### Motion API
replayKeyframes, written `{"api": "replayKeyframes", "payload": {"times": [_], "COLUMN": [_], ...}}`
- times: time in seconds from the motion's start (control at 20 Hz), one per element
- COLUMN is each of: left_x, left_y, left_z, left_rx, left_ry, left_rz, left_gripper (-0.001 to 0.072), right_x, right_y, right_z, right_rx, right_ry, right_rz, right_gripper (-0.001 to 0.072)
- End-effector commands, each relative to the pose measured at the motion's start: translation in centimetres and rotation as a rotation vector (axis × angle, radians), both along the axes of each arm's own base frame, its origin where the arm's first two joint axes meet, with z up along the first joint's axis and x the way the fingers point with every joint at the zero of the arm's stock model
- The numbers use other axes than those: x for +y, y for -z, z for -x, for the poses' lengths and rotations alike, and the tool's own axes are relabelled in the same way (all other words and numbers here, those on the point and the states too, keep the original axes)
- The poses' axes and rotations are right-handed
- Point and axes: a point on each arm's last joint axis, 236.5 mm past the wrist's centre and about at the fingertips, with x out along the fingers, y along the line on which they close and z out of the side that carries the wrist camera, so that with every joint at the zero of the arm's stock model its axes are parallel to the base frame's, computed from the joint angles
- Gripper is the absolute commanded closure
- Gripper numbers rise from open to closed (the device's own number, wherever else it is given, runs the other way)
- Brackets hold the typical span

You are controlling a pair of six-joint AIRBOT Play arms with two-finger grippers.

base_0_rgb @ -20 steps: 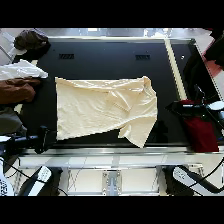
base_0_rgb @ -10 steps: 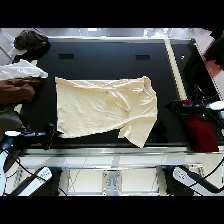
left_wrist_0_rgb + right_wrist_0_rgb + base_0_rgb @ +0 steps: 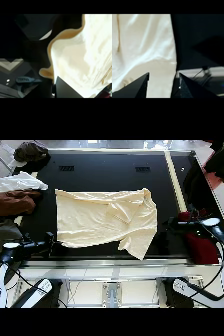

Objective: Fold the shirts.

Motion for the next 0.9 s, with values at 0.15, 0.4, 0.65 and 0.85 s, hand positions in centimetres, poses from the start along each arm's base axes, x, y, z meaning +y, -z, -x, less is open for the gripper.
{"api": "replayKeyframes", "payload": {"times": [0.15, 0.4, 0.65, 0.85], "left_x": [0.1, 0.1, 0.6, 4.4], "left_y": [-1.3, -1.4, -3.1, -14.4], "left_z": [-0.6, -0.6, -1.6, -5.1], "left_rx": [-0.059, -0.063, -0.131, -0.427], "left_ry": [0.009, 0.010, 0.036, 0.047], "left_rz": [-0.024, -0.026, -0.068, -0.279], "left_gripper": [0.0696, 0.0697, 0.0697, 0.0697], "right_x": [4.8, 5.5, 7.4, 7.8], "right_y": [4.5, 6.0, 0.0, -11.2], "right_z": [-1.4, -2.1, -3.1, -3.4], "right_rx": [0.048, 0.049, -0.103, -0.307], "right_ry": [0.045, 0.031, -0.163, -0.296], "right_rz": [-0.263, -0.222, -0.283, -0.220], "right_gripper": [0.0259, 0.0330, 0.0691, 0.0692]}}
